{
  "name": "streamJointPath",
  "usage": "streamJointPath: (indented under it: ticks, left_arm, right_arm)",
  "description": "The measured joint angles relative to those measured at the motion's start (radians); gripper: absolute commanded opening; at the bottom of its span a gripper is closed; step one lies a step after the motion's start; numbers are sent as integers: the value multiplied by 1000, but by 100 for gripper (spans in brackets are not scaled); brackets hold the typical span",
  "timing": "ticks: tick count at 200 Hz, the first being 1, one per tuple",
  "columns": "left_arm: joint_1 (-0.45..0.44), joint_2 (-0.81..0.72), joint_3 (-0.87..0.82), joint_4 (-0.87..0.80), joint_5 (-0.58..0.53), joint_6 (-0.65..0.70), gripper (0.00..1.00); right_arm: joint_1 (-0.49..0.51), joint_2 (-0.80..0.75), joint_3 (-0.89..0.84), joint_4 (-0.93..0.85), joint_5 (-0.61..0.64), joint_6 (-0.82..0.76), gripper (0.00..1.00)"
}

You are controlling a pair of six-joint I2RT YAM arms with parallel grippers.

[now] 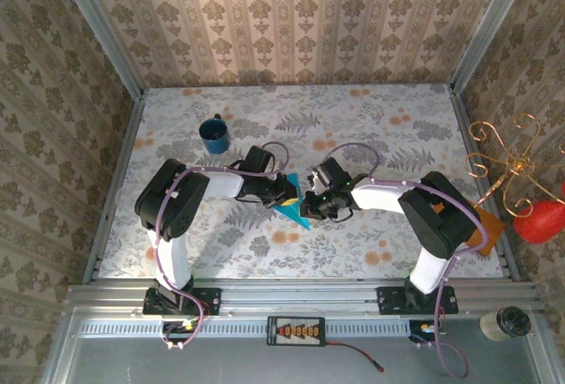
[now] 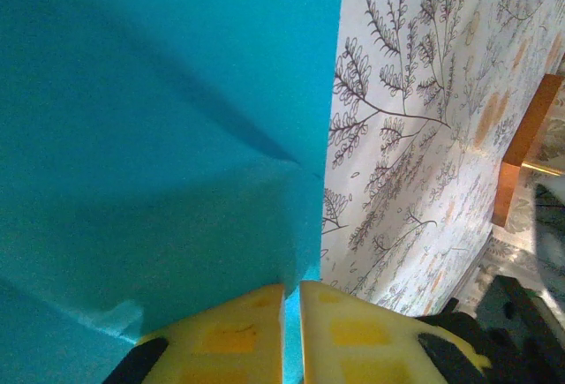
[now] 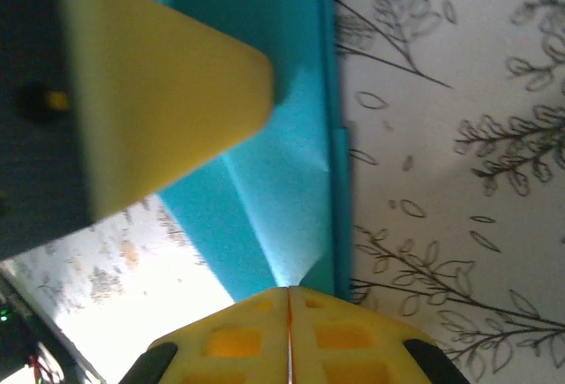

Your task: Fold a paper plane with a square sheet of paper (pick it up from the middle)

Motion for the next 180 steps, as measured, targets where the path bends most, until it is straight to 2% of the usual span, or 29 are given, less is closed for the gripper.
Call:
streamJointPath:
  ticks: [113, 180]
  left_arm:
    - [11, -43, 6, -28, -46, 95, 15]
    - [-45, -39, 6, -42, -67, 142, 13]
  right_arm:
    - [-3, -2, -30, 29, 10, -41, 7]
    - [-3, 2, -24, 23, 10, -42, 7]
